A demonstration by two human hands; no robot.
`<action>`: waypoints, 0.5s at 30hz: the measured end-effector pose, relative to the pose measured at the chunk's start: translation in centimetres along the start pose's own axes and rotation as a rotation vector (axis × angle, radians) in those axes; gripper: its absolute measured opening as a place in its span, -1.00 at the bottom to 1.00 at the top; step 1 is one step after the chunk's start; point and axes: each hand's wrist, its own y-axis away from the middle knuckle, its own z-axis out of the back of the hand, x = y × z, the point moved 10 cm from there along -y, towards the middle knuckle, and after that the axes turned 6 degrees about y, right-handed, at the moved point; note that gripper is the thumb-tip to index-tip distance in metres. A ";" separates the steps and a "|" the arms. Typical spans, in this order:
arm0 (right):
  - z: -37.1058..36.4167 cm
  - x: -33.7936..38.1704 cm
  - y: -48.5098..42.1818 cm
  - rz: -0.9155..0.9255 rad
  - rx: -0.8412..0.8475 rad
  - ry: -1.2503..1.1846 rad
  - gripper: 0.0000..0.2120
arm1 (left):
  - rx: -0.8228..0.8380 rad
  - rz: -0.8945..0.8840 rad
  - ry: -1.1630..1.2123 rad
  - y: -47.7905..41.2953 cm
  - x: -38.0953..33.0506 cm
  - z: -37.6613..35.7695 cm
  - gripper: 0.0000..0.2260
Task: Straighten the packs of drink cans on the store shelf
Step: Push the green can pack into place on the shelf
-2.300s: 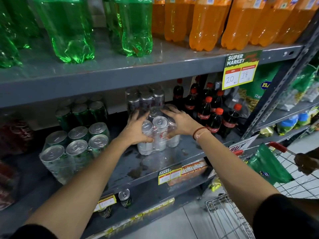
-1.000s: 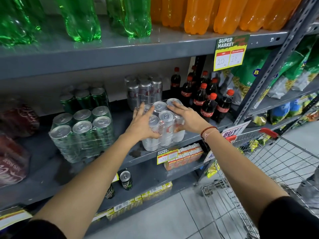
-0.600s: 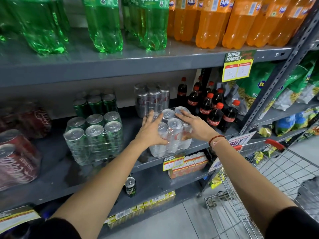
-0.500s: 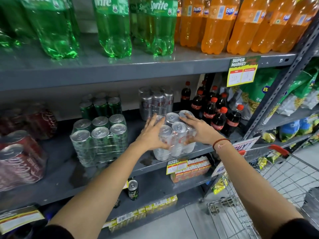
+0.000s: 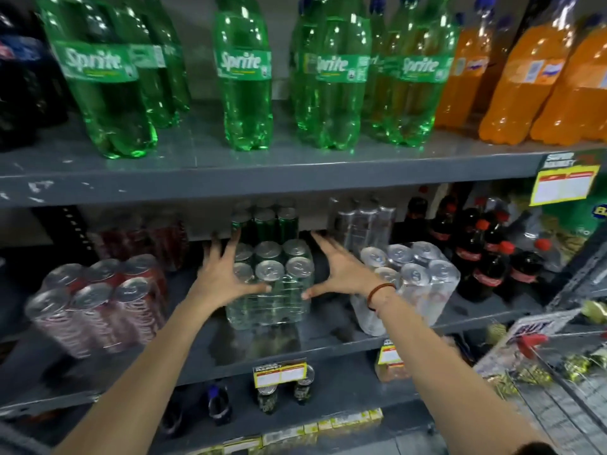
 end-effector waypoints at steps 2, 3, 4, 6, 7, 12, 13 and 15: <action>-2.4 0.9 -0.8 -0.011 0.022 -0.119 0.25 | -0.008 0.070 0.152 0.4 1.9 -0.1 0.18; -3.2 1.0 -1.2 -0.022 0.012 -0.160 0.26 | 0.005 0.086 0.188 0.5 2.5 -0.4 0.17; -3.7 1.1 -1.6 -0.034 -0.007 -0.186 0.26 | 0.028 0.091 0.205 0.5 2.8 -0.9 0.16; -4.4 1.0 -2.2 -0.062 -0.054 -0.193 0.23 | 0.072 0.087 0.228 0.3 3.0 -1.9 0.15; -4.6 0.9 -2.4 -0.079 -0.080 -0.188 0.21 | 0.075 0.091 0.245 0.3 2.9 -2.1 0.11; -4.2 0.9 -2.3 -0.096 -0.154 -0.171 0.15 | 0.015 0.087 0.318 0.5 2.6 -2.1 -0.03; -4.2 1.0 -2.1 -0.092 -0.160 -0.175 0.14 | 0.012 0.085 0.323 0.7 2.6 -2.1 -0.02; -4.2 1.2 -1.7 -0.080 -0.154 -0.175 0.14 | 0.007 0.098 0.331 1.2 2.9 -2.3 0.00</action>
